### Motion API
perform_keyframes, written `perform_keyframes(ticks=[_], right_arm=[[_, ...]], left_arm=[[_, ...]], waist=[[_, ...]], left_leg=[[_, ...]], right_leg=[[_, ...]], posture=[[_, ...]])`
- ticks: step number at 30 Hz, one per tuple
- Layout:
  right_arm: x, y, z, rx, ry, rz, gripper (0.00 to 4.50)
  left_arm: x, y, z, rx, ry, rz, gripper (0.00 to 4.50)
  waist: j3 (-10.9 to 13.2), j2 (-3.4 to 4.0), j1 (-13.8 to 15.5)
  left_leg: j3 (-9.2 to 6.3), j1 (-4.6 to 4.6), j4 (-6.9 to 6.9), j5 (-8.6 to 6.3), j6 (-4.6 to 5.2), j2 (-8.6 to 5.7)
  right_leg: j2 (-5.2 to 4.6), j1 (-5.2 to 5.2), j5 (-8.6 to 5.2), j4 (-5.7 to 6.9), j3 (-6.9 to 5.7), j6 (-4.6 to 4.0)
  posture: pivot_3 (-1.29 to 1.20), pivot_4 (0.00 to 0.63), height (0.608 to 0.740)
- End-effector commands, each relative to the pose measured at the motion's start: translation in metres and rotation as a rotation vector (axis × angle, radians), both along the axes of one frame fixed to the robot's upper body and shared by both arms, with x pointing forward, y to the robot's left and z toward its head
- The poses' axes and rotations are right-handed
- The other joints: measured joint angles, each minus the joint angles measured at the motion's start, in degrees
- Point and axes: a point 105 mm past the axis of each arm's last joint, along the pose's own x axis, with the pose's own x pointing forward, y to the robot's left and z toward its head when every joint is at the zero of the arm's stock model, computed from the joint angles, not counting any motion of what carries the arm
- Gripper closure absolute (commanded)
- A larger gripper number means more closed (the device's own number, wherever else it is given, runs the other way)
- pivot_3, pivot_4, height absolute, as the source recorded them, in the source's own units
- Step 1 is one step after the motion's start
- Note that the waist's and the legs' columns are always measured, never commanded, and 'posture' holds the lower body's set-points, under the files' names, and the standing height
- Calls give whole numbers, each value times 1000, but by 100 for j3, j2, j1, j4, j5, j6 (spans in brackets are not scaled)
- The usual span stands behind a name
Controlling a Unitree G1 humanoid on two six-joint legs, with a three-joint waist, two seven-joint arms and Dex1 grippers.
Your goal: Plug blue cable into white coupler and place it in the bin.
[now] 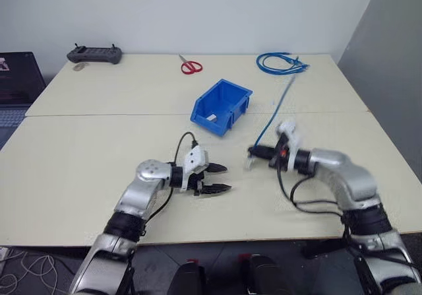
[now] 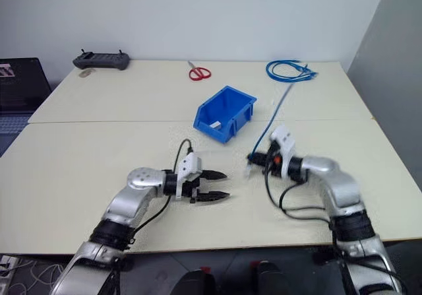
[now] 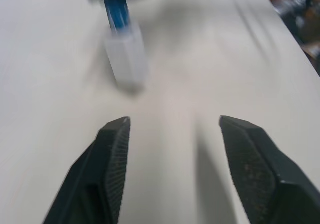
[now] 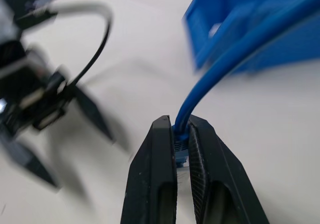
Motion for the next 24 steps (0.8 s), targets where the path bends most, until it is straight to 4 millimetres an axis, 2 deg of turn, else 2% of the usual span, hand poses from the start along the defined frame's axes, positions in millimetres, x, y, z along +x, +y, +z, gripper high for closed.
perform_keyframes(ticks=[1, 3, 5, 9, 11, 18, 24], right_arm=[[25, 9, 52, 170, -15, -73, 4415], [45, 19, 67, 214, 3, -113, 4415], [68, 29, 78, 237, 29, -172, 4415], [100, 34, 81, 195, 24, -303, 4415], [111, 31, 77, 186, 36, -385, 3727], [118, 22, 69, 123, 22, -440, 2096], [118, -26, 59, 46, -69, -539, 741]], left_arm=[[12, 10, 63, -133, -210, 250, 348], [25, 26, 89, -214, -303, 487, 17], [27, 36, 105, -264, -349, 632, 17], [20, 34, 104, -288, -344, 707, 17], [17, 33, 97, -283, -332, 722, 0], [19, 36, 89, -303, -291, 766, 0], [38, 35, 82, -322, -212, 807, 0]], waist=[[1, 0, 13], [0, 0, 32], [0, 0, 30], [-2, -4, 44], [-2, -4, 49], [-1, -3, 39], [-3, -5, 64]], left_leg=[[-2, -1, 0, 0, 0, -1], [-9, -1, -2, 0, 0, -1], [-6, 0, -4, 0, 0, -6], [3, -4, -10, 0, 0, -16], [2, -13, -10, -1, -1, -20], [3, -32, -9, -1, -2, -25], [-8, -29, -5, 1, -3, -25]], right_leg=[[-8, -1, 0, 2, -2, -1], [-8, 2, 1, -1, -8, -2], [-12, 5, 3, -3, -5, -5], [-19, 3, 6, -7, 0, -9], [-30, 2, 7, -15, -3, -10], [-48, -11, 7, -16, -8, -10], [-41, -7, 7, -10, -17, -9]], posture=[[0, 150, 740], [0, 150, 740], [0, 150, 740], [0, 150, 740], [0, 150, 740], [0, 150, 740], [0, 150, 740]])
